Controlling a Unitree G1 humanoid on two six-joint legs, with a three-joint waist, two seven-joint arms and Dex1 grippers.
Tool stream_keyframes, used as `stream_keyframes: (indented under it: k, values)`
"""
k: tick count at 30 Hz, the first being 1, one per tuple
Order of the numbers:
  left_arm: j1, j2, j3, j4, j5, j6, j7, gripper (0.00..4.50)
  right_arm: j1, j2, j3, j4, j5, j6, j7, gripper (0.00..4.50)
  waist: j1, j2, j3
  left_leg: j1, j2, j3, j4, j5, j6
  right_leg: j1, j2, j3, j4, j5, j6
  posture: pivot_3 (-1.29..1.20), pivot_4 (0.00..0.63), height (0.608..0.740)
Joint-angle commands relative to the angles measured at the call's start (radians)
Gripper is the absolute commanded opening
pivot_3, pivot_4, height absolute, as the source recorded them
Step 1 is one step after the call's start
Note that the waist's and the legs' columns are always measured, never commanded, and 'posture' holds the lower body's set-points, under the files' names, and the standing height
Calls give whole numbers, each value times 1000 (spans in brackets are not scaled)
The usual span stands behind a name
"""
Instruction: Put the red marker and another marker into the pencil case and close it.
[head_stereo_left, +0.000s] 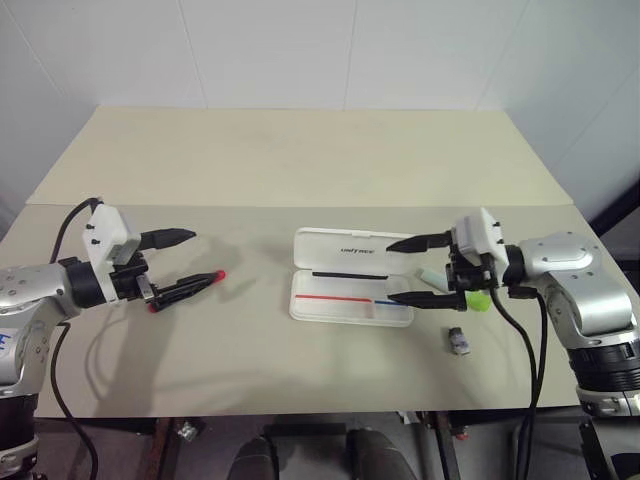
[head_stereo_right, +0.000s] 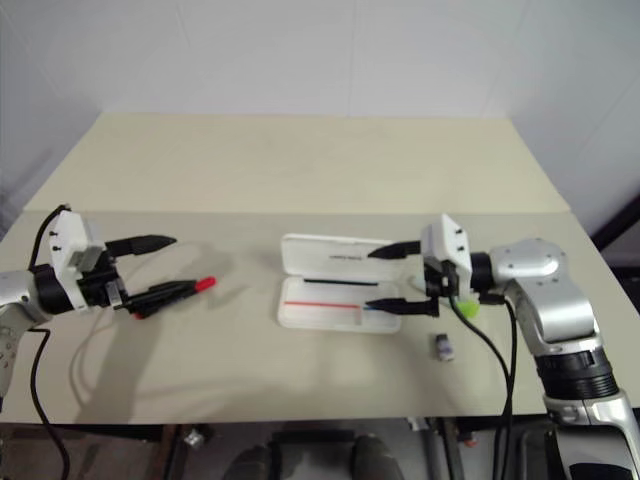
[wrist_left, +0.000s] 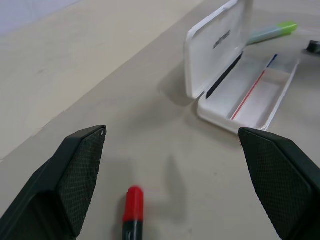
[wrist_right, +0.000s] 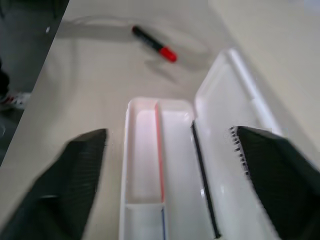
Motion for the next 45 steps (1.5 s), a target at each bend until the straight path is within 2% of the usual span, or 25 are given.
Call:
stream_keyframes:
  k: [1,8,13,17,20,24,31,34,44,45]
  values:
    - [40,53,38,39,26,-50,-48,4500,10,-36,-52,-91,85,49,16,4478,1,0,0,0,0,0,0,0,0,0,0,0,0,0,0,0,150,740]
    - [83,150,10,190,57,-52,-150,4500,-82,-2,-85,-195,272,215,-72,4478,-4,1,0,0,1,1,-1,-1,0,-1,0,0,0,-7,-14,0,150,740]
    - [16,170,-37,282,106,-81,-146,4500,-118,22,-107,-217,358,282,-133,4478,5,1,0,0,2,1,-1,-2,0,-1,-1,-1,-1,-8,-16,0,150,740]
    - [-80,186,-167,370,244,-140,-112,4500,-96,28,-89,-230,332,261,-153,4478,7,1,0,-1,1,1,-1,-2,0,-1,-2,-1,-1,-8,-15,0,150,740]
    - [-150,162,-230,395,290,-132,-85,4500,-72,33,-80,-252,323,257,-172,4478,7,1,0,-1,2,1,-1,-3,1,-1,-1,-1,-1,-6,-11,0,150,740]
    - [-162,151,-266,366,301,-109,-86,4500,-43,33,-78,-282,314,252,-199,4478,1,1,0,-2,2,2,-1,-4,1,-3,0,-1,0,-3,-6,0,150,740]
    - [-183,142,-311,442,350,-137,-62,4500,-12,31,-102,-316,332,258,-252,4478,3,1,0,-2,8,3,0,-6,-1,-4,6,-1,1,-4,-5,0,150,740]
    - [-203,129,-318,467,364,-138,-44,3893,-2,25,-108,-327,337,261,-265,4500,4,1,0,-2,8,3,1,-6,-1,-4,7,-1,2,-4,-5,0,150,740]
    - [-239,92,-333,515,394,-185,-28,610,10,14,-121,-336,342,259,-289,4500,5,1,0,-1,9,3,2,-6,-1,-4,8,0,6,-4,-6,0,150,740]
    - [-233,89,-331,494,377,-184,-54,576,10,15,-119,-334,340,258,-290,4500,5,1,0,0,9,3,2,-6,-1,-4,8,0,6,-4,-6,0,150,740]
